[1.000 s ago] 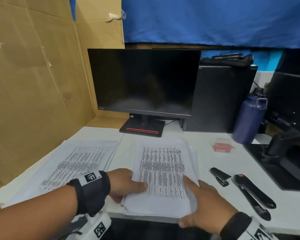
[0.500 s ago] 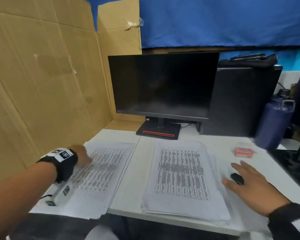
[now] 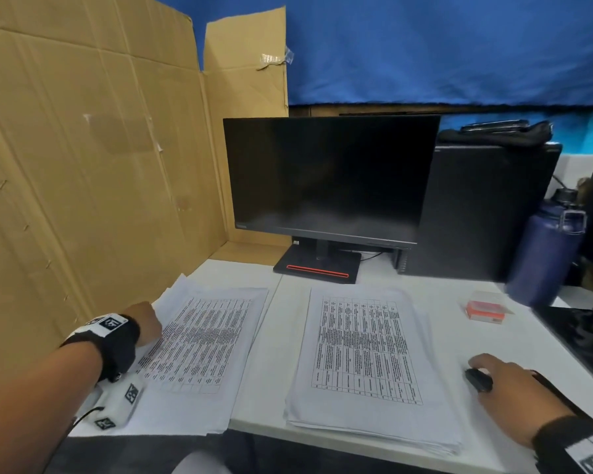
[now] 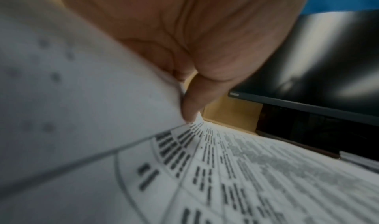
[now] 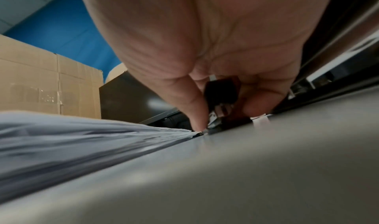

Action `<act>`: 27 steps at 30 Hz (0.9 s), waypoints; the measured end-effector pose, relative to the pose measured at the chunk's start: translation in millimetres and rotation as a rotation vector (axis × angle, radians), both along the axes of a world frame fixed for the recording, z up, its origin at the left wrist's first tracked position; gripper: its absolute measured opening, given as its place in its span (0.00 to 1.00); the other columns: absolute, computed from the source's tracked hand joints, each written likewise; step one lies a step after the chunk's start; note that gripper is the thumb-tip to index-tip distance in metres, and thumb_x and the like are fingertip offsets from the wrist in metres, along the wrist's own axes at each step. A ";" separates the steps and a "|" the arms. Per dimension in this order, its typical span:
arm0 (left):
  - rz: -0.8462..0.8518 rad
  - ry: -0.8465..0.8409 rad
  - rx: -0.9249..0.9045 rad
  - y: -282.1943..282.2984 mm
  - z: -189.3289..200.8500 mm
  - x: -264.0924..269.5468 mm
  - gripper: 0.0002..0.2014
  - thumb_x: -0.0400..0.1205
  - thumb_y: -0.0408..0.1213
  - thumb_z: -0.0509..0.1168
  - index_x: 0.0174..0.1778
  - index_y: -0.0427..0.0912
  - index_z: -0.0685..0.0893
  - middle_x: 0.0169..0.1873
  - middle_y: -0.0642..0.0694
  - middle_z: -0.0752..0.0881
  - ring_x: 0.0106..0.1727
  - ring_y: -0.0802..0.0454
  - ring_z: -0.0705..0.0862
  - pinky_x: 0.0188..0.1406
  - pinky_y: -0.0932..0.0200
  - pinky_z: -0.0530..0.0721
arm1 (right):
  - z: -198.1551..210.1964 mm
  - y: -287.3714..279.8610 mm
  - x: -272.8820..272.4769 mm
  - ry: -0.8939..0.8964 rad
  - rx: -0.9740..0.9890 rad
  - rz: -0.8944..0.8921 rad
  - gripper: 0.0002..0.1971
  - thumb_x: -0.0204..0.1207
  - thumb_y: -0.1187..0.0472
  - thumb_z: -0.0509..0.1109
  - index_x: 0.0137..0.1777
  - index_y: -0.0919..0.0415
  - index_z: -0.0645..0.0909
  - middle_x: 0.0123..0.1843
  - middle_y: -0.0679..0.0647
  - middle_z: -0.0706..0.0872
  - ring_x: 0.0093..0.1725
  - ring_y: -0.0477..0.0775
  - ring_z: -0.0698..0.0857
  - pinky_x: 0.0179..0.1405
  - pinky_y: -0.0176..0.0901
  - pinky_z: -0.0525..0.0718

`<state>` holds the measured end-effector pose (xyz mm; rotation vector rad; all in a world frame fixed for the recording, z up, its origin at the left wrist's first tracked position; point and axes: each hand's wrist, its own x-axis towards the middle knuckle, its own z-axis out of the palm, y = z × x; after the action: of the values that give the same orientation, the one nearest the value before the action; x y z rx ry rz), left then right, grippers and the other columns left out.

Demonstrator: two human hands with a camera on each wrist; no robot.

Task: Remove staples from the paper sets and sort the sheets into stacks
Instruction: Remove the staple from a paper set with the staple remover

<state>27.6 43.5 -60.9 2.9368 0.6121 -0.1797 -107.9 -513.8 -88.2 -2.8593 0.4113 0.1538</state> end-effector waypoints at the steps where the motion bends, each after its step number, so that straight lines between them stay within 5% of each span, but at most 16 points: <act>1: 0.010 -0.044 -0.037 -0.3 2.1 -0.9 0.13 0.81 0.32 0.65 0.60 0.35 0.87 0.51 0.40 0.90 0.51 0.42 0.89 0.42 0.58 0.82 | -1.4 -1.6 -0.8 -0.001 -0.011 -0.020 0.21 0.82 0.59 0.62 0.74 0.45 0.74 0.64 0.53 0.85 0.64 0.56 0.83 0.57 0.40 0.75; 5: 0.062 -0.291 -0.284 2.6 10.2 -10.9 0.17 0.77 0.39 0.70 0.62 0.43 0.87 0.51 0.39 0.90 0.50 0.38 0.90 0.54 0.49 0.91 | 3.4 -3.9 -3.3 -0.055 0.095 -0.027 0.16 0.78 0.60 0.66 0.63 0.45 0.82 0.58 0.49 0.90 0.57 0.54 0.86 0.57 0.43 0.80; 9: 0.039 -0.557 -0.732 -11.1 29.5 -41.2 0.05 0.82 0.39 0.72 0.46 0.42 0.84 0.39 0.40 0.87 0.35 0.42 0.85 0.37 0.52 0.83 | 17.4 -4.6 -2.4 -0.311 0.462 -0.089 0.12 0.77 0.68 0.69 0.53 0.50 0.81 0.48 0.54 0.89 0.47 0.57 0.86 0.51 0.51 0.82; 12: -0.095 -0.615 -0.929 -24.6 58.8 -71.0 0.10 0.78 0.44 0.76 0.44 0.41 0.85 0.39 0.32 0.89 0.35 0.40 0.85 0.40 0.41 0.83 | 30.3 7.9 -5.8 -0.431 0.800 -0.135 0.15 0.80 0.74 0.65 0.55 0.52 0.79 0.49 0.58 0.91 0.52 0.63 0.89 0.60 0.65 0.85; 15: -0.195 -0.753 -0.896 -41.4 96.0 -97.1 0.05 0.84 0.33 0.72 0.49 0.36 0.83 0.43 0.34 0.92 0.38 0.39 0.88 0.45 0.39 0.87 | 52.2 31.8 -17.6 -0.500 1.064 -0.102 0.16 0.83 0.77 0.60 0.63 0.58 0.76 0.47 0.63 0.87 0.52 0.68 0.88 0.55 0.62 0.84; 17: -0.271 -0.864 -0.881 -57.4 124.0 -117.4 0.05 0.82 0.34 0.74 0.44 0.41 0.84 0.36 0.46 0.93 0.36 0.40 0.88 0.42 0.43 0.88 | 65.8 49.5 -28.1 -0.551 1.126 -0.041 0.15 0.83 0.72 0.65 0.62 0.52 0.76 0.44 0.62 0.85 0.51 0.69 0.88 0.50 0.60 0.87; 19: -0.364 -0.913 -0.943 -74.2 146.1 -136.6 0.06 0.77 0.36 0.77 0.40 0.49 0.85 0.36 0.49 0.93 0.36 0.40 0.90 0.42 0.42 0.91 | 78.4 65.5 -39.2 -0.581 1.092 0.025 0.13 0.77 0.53 0.75 0.59 0.43 0.78 0.40 0.56 0.88 0.47 0.64 0.89 0.45 0.58 0.87; 22: -0.474 -0.934 -1.141 -103.6 157.4 -154.0 0.09 0.73 0.33 0.75 0.40 0.54 0.85 0.36 0.49 0.94 0.34 0.49 0.93 0.33 0.52 0.94 | 94.1 82.3 -54.4 -0.556 1.065 0.137 0.37 0.48 0.22 0.78 0.56 0.38 0.81 0.43 0.51 0.90 0.40 0.54 0.90 0.38 0.50 0.84; 24: -0.476 -0.900 -1.232 -129.2 149.3 -159.0 0.17 0.76 0.27 0.73 0.52 0.52 0.79 0.37 0.49 0.94 0.35 0.51 0.93 0.31 0.55 0.93 | 98.0 86.7 -58.8 -0.534 1.155 0.197 0.46 0.36 0.19 0.80 0.57 0.40 0.83 0.46 0.50 0.92 0.37 0.54 0.89 0.35 0.49 0.80; 27: -0.459 -0.698 -1.281 -163.2 116.4 -160.1 0.36 0.75 0.28 0.76 0.72 0.62 0.67 0.51 0.46 0.95 0.50 0.43 0.95 0.47 0.39 0.91 | 98.0 81.7 -62.3 -0.491 1.373 0.241 0.45 0.39 0.32 0.89 0.58 0.51 0.87 0.48 0.58 0.93 0.35 0.54 0.87 0.27 0.45 0.76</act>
<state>-132.5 -119.7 55.5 1.6365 -0.2527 0.2998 -170.2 -432.1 9.8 -1.4853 -0.1409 -0.1735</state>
